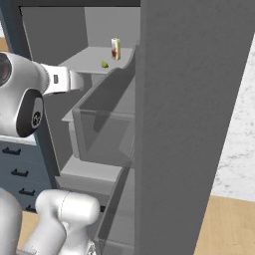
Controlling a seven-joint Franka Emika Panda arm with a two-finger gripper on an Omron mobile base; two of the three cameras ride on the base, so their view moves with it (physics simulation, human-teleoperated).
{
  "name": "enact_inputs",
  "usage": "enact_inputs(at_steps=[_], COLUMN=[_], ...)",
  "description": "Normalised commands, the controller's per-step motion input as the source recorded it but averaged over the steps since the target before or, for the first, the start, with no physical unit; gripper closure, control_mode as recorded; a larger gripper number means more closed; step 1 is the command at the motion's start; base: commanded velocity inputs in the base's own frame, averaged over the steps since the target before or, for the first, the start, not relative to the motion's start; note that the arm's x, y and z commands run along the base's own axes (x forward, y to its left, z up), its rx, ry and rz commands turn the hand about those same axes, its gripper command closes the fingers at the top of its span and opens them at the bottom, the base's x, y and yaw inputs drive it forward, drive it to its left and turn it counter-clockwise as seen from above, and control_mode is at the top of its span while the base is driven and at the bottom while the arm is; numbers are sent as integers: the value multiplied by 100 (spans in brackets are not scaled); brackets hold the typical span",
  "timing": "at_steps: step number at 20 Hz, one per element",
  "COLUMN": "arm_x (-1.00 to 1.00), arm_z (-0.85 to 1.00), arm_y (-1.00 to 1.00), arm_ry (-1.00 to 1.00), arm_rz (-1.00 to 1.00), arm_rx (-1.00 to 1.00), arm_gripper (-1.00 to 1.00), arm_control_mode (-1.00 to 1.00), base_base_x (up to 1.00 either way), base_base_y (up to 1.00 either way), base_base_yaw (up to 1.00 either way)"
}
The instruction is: Grab a lemon wedge from the fridge and one ice cube from the ice bowl, and put them in the glass of lemonade.
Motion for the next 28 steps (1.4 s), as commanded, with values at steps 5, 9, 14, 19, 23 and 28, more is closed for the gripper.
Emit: enact_inputs(at_steps=[5, 9, 14, 19, 23, 28], arm_x=[19, 24, 30, 29, 28, 17], arm_z=[44, 28, -10, -41, -31, 1], arm_y=[0, 0, 0, 0, 0, -3], arm_ry=[0, 4, 1, 0, 0, 1], arm_rz=[0, 0, 0, 0, 0, 0], arm_rx=[3, 3, 3, 1, 0, 4], arm_gripper=[-100, -100, -100, -100, -100, -100], arm_control_mode=[-100, -100, -100, -100, -100, -100], base_base_x=[0, 0, 0, 0, 0, 0], base_base_y=[0, 0, 0, 0, 0, 0], base_base_yaw=[0, 0, 0, 0, 0, 0])
